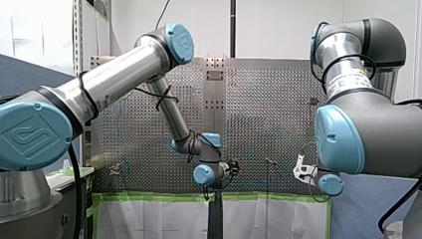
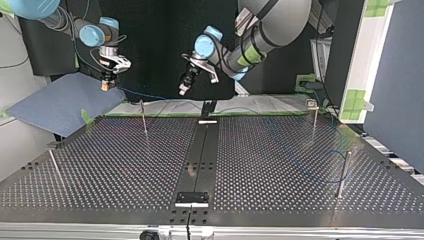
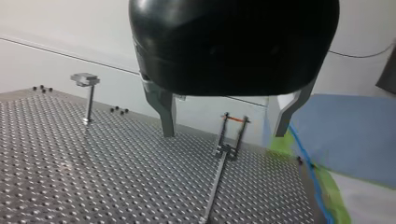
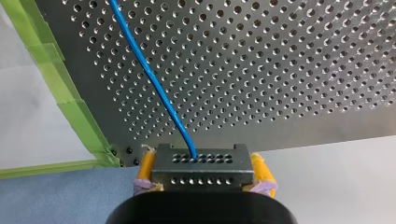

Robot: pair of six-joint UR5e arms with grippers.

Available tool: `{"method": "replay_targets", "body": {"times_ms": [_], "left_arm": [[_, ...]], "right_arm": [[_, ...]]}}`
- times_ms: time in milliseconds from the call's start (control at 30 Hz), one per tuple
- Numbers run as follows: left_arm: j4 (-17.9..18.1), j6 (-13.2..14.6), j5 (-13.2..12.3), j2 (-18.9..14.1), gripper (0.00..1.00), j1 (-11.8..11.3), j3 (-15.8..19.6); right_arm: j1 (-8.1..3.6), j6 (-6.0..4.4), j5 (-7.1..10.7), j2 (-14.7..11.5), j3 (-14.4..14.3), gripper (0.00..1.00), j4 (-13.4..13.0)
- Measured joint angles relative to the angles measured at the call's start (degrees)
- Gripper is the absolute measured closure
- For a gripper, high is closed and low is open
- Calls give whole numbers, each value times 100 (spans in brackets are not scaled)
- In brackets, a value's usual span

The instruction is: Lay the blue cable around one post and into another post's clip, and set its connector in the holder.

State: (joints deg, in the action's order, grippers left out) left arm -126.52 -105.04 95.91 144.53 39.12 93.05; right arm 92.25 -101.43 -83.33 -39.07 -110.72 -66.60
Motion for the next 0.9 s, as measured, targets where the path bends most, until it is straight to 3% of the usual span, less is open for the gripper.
{"method": "replay_targets", "body": {"times_ms": [100, 133, 700, 900], "left_arm": [[-46, 138, 81, 158, 9, 23, -90], [-77, 179, 112, 202, 14, 32, -124], [-852, 975, 279, 992, 9, 25, -855], [-1143, 1269, 485, 1058, 9, 20, -1096]], "right_arm": [[0, -1, 0, 0, 0, 100, -6], [0, -1, 0, 0, 0, 100, -7], [8, 15, 0, 0, 1, 100, -3], [7, 16, 0, 0, 1, 100, 3]]}}
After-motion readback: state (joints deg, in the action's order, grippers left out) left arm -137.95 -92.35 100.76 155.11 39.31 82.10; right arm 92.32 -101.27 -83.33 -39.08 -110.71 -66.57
